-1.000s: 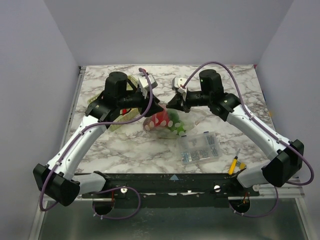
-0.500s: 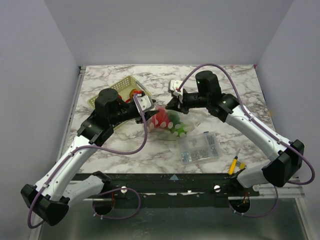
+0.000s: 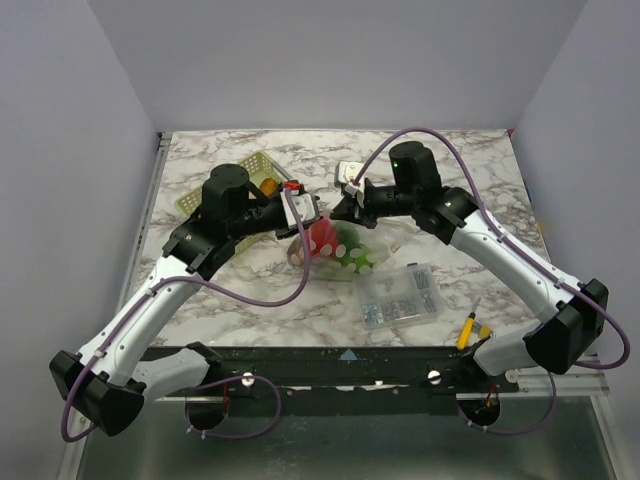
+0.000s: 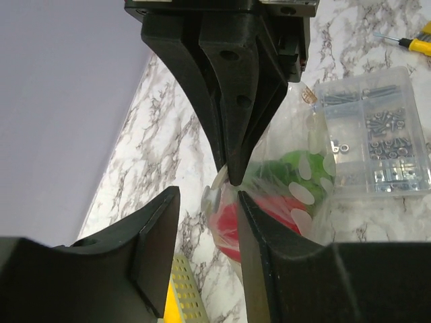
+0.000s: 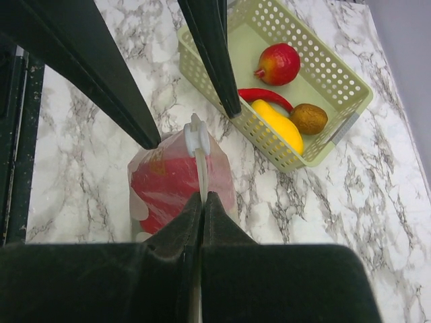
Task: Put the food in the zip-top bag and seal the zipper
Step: Zip the zipper food storage bag at the center of the board.
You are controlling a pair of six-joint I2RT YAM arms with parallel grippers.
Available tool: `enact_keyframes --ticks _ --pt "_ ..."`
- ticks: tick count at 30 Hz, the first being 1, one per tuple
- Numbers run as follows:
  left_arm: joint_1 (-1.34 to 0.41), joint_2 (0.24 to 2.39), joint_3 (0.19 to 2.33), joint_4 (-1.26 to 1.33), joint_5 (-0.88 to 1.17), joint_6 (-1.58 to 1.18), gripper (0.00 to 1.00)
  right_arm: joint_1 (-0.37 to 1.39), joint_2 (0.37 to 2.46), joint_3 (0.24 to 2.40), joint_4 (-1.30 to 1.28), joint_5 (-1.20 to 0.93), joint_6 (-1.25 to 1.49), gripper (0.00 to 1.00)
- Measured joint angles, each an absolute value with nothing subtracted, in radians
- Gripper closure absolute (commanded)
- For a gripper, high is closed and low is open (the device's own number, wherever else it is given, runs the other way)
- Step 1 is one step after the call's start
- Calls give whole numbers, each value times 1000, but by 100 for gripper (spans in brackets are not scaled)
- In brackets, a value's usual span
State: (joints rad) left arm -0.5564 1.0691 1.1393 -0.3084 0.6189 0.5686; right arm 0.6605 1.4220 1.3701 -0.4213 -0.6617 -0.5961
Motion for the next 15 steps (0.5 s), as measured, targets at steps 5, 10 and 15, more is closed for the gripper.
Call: enact_keyframes --ticks 5,10,15 --pt "-562 1111 1171 -344 623 599 68 662 1423 1370 -425 -660 -601 100" --pt "-563 1126 1174 -359 625 617 77 662 1424 1370 -426 -660 -603 100" --pt "-563 1128 1174 -366 631 625 86 663 1424 1370 -426 -660 -604 100"
